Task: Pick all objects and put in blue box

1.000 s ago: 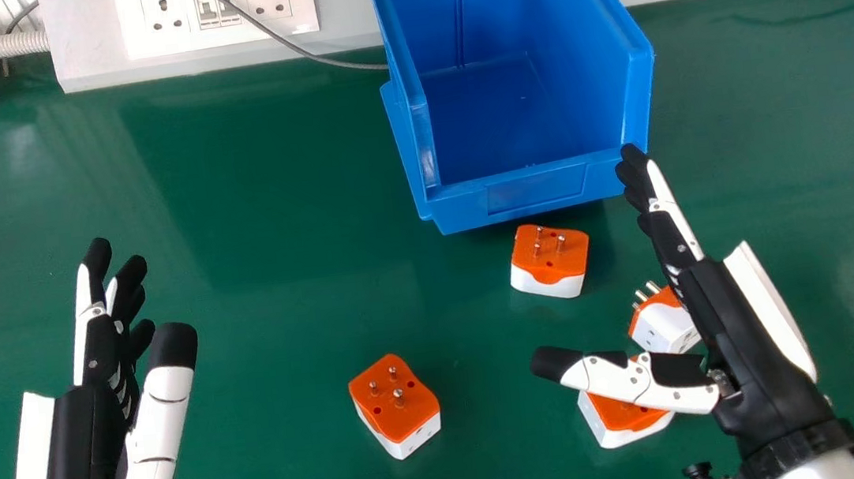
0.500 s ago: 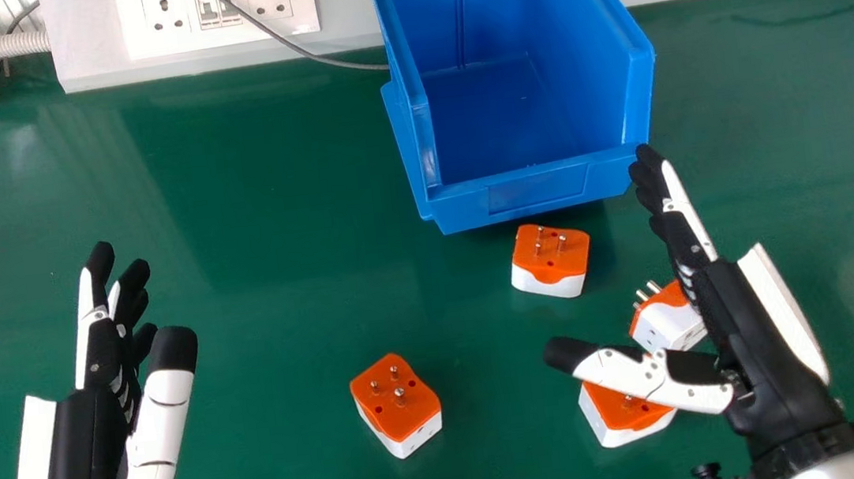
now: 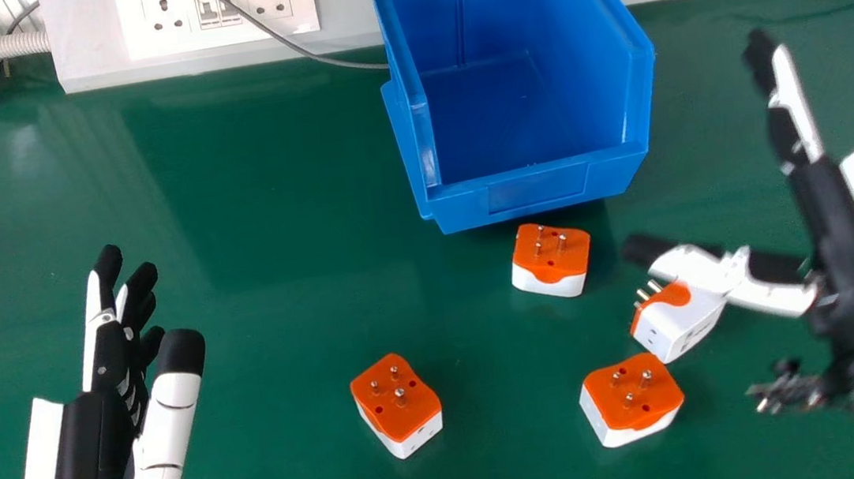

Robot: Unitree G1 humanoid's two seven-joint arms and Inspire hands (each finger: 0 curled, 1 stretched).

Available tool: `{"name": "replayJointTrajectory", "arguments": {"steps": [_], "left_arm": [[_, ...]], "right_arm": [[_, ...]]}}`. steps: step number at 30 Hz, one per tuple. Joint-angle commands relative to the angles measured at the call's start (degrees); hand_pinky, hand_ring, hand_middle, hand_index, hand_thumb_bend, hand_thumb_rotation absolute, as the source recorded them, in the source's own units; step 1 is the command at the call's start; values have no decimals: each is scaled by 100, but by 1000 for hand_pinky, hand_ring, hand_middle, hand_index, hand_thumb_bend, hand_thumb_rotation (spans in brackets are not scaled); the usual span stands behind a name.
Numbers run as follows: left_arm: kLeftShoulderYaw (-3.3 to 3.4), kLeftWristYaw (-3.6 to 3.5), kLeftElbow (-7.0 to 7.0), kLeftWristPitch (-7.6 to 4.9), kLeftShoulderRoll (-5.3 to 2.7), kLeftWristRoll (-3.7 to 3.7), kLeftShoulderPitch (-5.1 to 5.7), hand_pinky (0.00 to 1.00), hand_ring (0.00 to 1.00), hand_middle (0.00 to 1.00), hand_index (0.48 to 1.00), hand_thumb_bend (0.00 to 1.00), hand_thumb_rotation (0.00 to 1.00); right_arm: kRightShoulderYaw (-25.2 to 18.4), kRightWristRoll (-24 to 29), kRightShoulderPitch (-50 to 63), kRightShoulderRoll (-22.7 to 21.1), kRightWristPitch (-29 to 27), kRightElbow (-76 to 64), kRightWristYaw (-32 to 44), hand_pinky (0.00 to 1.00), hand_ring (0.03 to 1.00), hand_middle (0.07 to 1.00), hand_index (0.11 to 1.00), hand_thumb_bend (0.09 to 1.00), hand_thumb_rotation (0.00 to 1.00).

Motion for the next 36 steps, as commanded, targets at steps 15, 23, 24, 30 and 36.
{"name": "replayJointTrajectory", "arguments": {"steps": [15,23,24,30,36], "left_arm": [[39,-8,-190,-72,80,-3,40,944,972,969,1000,695,944],[45,-18,-180,-64,106,-64,15,940,970,968,1000,675,943],[50,-20,-170,-67,108,-73,14,939,970,968,1000,674,943],[57,-30,-195,-20,108,-99,11,937,969,967,1000,671,942],[71,-44,-262,51,104,-127,29,935,968,966,1000,676,940]], "right_arm": [[-104,-212,-53,-1172,804,-402,1028,903,1000,1000,1000,653,275],[-115,-209,-152,-1531,755,-16,1303,883,1000,1000,1000,661,268],[-131,-213,-187,-1620,762,100,1347,882,1000,1000,1000,661,267],[-153,-348,-447,-2240,1012,846,1582,881,1000,1000,1000,659,254],[-72,-590,-626,-2736,1413,1117,1808,888,1000,1000,1000,661,253]]}}
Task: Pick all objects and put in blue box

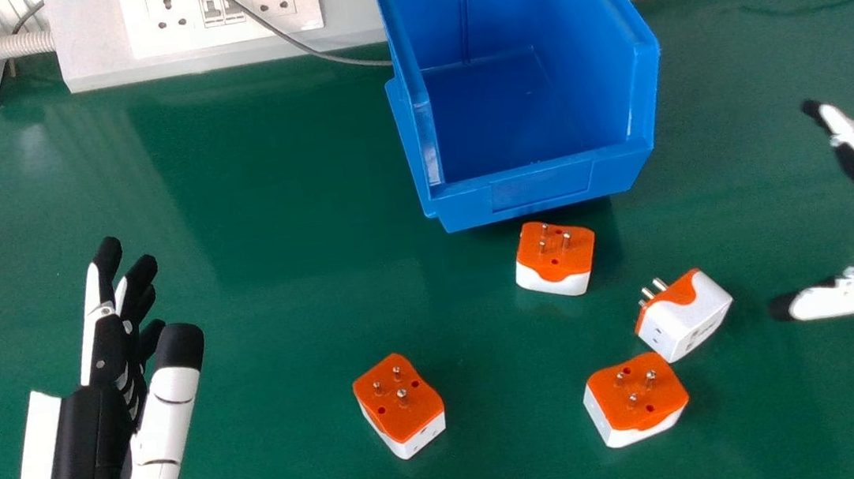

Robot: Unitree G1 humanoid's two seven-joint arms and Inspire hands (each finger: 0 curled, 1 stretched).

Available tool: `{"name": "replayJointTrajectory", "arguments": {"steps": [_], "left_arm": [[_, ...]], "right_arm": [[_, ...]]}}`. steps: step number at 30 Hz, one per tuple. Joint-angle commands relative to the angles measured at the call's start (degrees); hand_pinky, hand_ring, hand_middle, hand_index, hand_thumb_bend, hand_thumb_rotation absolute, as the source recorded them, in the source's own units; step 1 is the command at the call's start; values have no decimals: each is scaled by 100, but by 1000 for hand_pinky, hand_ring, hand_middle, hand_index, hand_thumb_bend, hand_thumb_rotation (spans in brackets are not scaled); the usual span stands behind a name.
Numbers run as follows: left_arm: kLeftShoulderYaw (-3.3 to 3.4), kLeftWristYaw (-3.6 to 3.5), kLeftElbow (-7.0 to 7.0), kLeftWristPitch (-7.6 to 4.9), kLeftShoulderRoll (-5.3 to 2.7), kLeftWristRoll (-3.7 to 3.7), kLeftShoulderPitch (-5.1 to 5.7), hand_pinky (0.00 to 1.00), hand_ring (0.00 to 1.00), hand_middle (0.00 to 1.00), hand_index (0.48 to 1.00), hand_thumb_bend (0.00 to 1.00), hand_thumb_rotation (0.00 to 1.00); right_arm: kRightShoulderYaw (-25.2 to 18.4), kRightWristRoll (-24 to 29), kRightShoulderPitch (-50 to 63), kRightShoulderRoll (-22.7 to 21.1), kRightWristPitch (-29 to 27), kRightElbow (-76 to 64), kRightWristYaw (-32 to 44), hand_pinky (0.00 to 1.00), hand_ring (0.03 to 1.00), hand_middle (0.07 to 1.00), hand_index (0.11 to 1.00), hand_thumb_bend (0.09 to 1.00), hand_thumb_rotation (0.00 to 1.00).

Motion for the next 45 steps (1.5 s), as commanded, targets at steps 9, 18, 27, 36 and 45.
{"name": "replayJointTrajectory", "arguments": {"steps": [9,18,27,36,45], "left_arm": [[61,-43,-261,106,36,-107,74,935,968,965,1000,685,940],[105,-80,-279,165,47,-151,83,934,967,962,1000,701,940],[120,-111,-303,185,43,-146,89,932,966,962,1000,701,938],[144,-174,-374,272,49,-260,117,933,967,962,1000,705,935],[137,-173,-418,325,32,-292,129,934,967,962,1000,734,923]], "right_arm": [[148,-235,-345,-707,169,317,286,907,1000,1000,1000,667,273],[157,-152,-391,-685,64,411,188,922,1000,1000,1000,668,266],[-194,-232,-514,-617,842,427,-182,925,1000,1000,1000,672,267],[-400,-420,-600,-302,2071,-148,-969,887,1000,1000,1000,654,222],[-288,-481,-552,-369,1949,-219,-960,867,1000,1000,1000,651,195]]}}
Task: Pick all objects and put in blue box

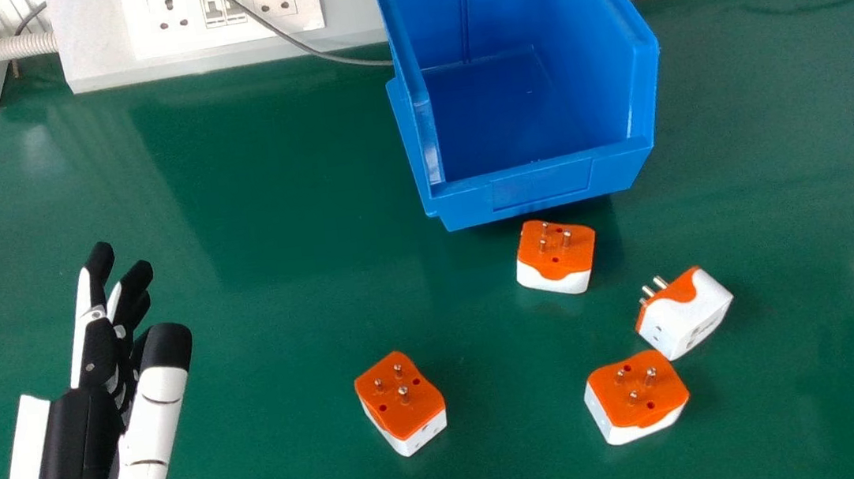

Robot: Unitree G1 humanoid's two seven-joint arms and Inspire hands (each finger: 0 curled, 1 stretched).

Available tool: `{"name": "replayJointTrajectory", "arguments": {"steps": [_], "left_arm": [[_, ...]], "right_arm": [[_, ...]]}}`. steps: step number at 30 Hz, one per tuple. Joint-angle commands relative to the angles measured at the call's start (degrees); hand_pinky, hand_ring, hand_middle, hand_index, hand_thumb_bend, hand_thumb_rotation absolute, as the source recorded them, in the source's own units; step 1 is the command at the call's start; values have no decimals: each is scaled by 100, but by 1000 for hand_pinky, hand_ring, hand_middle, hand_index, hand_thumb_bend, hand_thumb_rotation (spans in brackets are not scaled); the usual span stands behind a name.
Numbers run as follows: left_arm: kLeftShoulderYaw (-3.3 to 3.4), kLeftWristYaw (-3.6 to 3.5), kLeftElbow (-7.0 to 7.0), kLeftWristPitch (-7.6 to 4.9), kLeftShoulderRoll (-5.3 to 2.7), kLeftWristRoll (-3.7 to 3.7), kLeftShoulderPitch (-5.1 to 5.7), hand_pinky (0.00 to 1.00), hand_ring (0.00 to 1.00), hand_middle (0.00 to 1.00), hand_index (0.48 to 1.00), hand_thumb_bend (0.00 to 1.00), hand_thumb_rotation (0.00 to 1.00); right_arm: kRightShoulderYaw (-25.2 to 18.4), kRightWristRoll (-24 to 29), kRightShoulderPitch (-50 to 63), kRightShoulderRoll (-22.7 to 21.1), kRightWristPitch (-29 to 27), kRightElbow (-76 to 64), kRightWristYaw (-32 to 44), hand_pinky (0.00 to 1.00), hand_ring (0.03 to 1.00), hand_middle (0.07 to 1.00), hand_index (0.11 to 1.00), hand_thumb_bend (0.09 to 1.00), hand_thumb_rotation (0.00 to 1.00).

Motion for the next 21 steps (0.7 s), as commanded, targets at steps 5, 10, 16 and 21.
{"name": "replayJointTrajectory", "arguments": {"steps": [5,10,16,21], "left_arm": [[42,-18,-166,21,43,-62,15,932,967,962,1000,745,919],[52,14,-139,-4,49,34,-2,927,965,960,1000,756,915],[45,33,-94,-17,62,114,-63,922,962,958,1000,752,911],[43,26,12,-17,89,166,-170,917,960,957,999,741,907]], "right_arm": [[-41,6,-65,-87,-180,-169,-77,875,1000,1000,1000,647,208],[-28,9,-89,-72,-197,-278,-60,882,1000,1000,1000,646,225],[277,7,-60,164,-651,-893,-117,880,1000,1000,1000,642,235],[803,260,-488,648,-2024,-397,-354,874,1000,1000,1000,641,289]]}}
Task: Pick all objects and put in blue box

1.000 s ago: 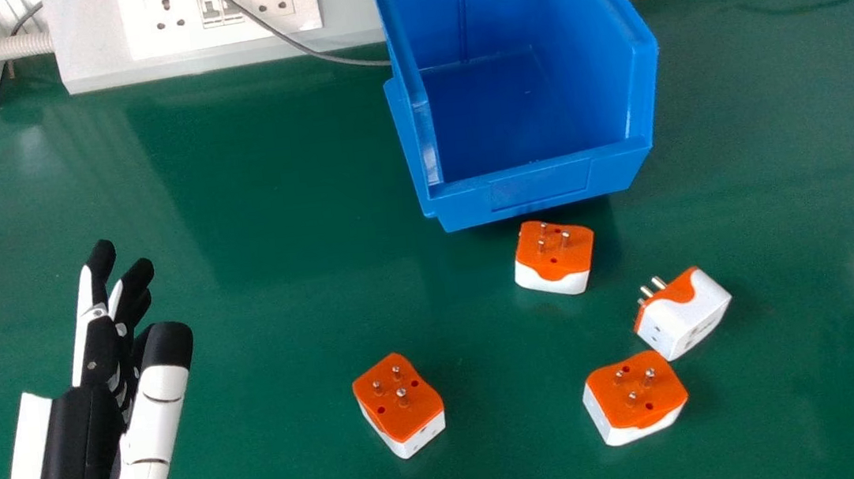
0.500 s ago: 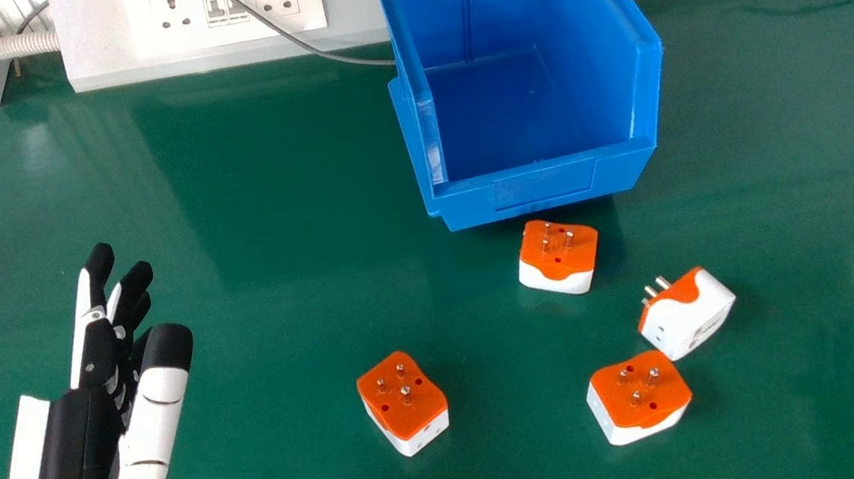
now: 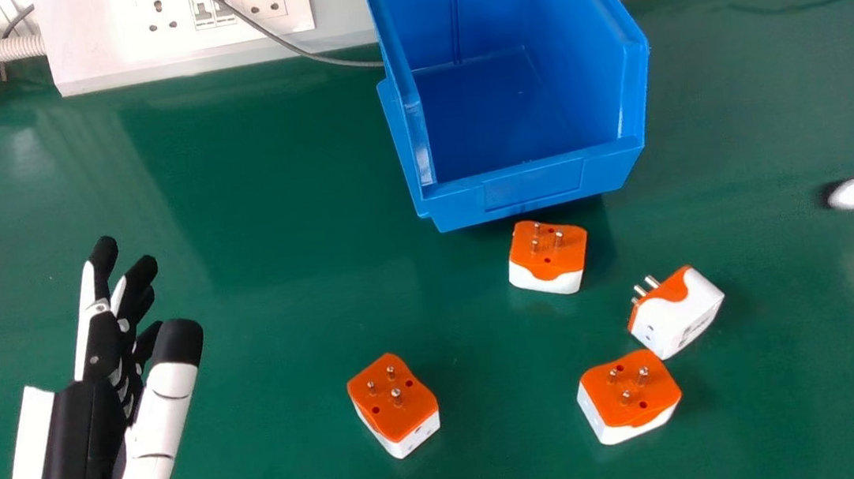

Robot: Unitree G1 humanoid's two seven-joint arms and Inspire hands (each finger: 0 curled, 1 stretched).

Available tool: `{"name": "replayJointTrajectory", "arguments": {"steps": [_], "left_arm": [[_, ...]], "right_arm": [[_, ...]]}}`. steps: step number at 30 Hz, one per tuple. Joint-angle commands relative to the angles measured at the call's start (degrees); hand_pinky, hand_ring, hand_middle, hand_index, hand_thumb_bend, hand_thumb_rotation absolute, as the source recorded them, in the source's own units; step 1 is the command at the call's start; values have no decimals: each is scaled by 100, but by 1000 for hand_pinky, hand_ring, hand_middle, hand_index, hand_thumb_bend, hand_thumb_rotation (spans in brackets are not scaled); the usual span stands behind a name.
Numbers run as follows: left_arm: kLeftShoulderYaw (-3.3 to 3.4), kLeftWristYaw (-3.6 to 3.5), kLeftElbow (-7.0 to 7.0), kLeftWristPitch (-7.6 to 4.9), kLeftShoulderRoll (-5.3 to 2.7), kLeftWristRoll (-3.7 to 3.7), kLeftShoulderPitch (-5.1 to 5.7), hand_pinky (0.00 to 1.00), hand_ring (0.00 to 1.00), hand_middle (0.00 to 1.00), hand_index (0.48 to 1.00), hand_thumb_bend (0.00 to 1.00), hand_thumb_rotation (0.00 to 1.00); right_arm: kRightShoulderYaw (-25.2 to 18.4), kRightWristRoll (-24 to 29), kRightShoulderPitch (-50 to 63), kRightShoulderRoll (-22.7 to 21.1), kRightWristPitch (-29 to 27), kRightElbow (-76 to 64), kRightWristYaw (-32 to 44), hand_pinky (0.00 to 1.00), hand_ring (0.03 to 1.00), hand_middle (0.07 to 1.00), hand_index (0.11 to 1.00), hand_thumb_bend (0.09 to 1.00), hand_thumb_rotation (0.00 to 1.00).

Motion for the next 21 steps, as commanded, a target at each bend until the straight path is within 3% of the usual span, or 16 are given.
{"name": "replayJointTrajectory", "arguments": {"steps": [1,5,10,17,21], "left_arm": [[28,11,1,-78,59,33,-39,916,960,957,999,739,907],[3,15,92,-146,57,81,-72,916,959,957,1000,725,907],[6,7,162,-243,57,71,-86,916,958,957,1000,704,908],[-17,-19,166,-330,42,27,-42,932,965,963,1000,706,921],[3,-99,133,-336,69,-80,4,936,966,965,1000,702,925]], "right_arm": [[184,128,-401,227,-546,262,-205,874,1000,1000,1000,643,304],[419,311,-747,962,-987,845,-505,877,1000,1000,1000,651,327],[513,221,-347,1774,-547,697,-882,883,1000,1000,1000,668,290],[628,25,245,1808,-281,370,-716,891,1000,1000,1000,678,256],[628,-41,439,1709,-122,274,-636,895,1000,1000,1000,680,252]]}}
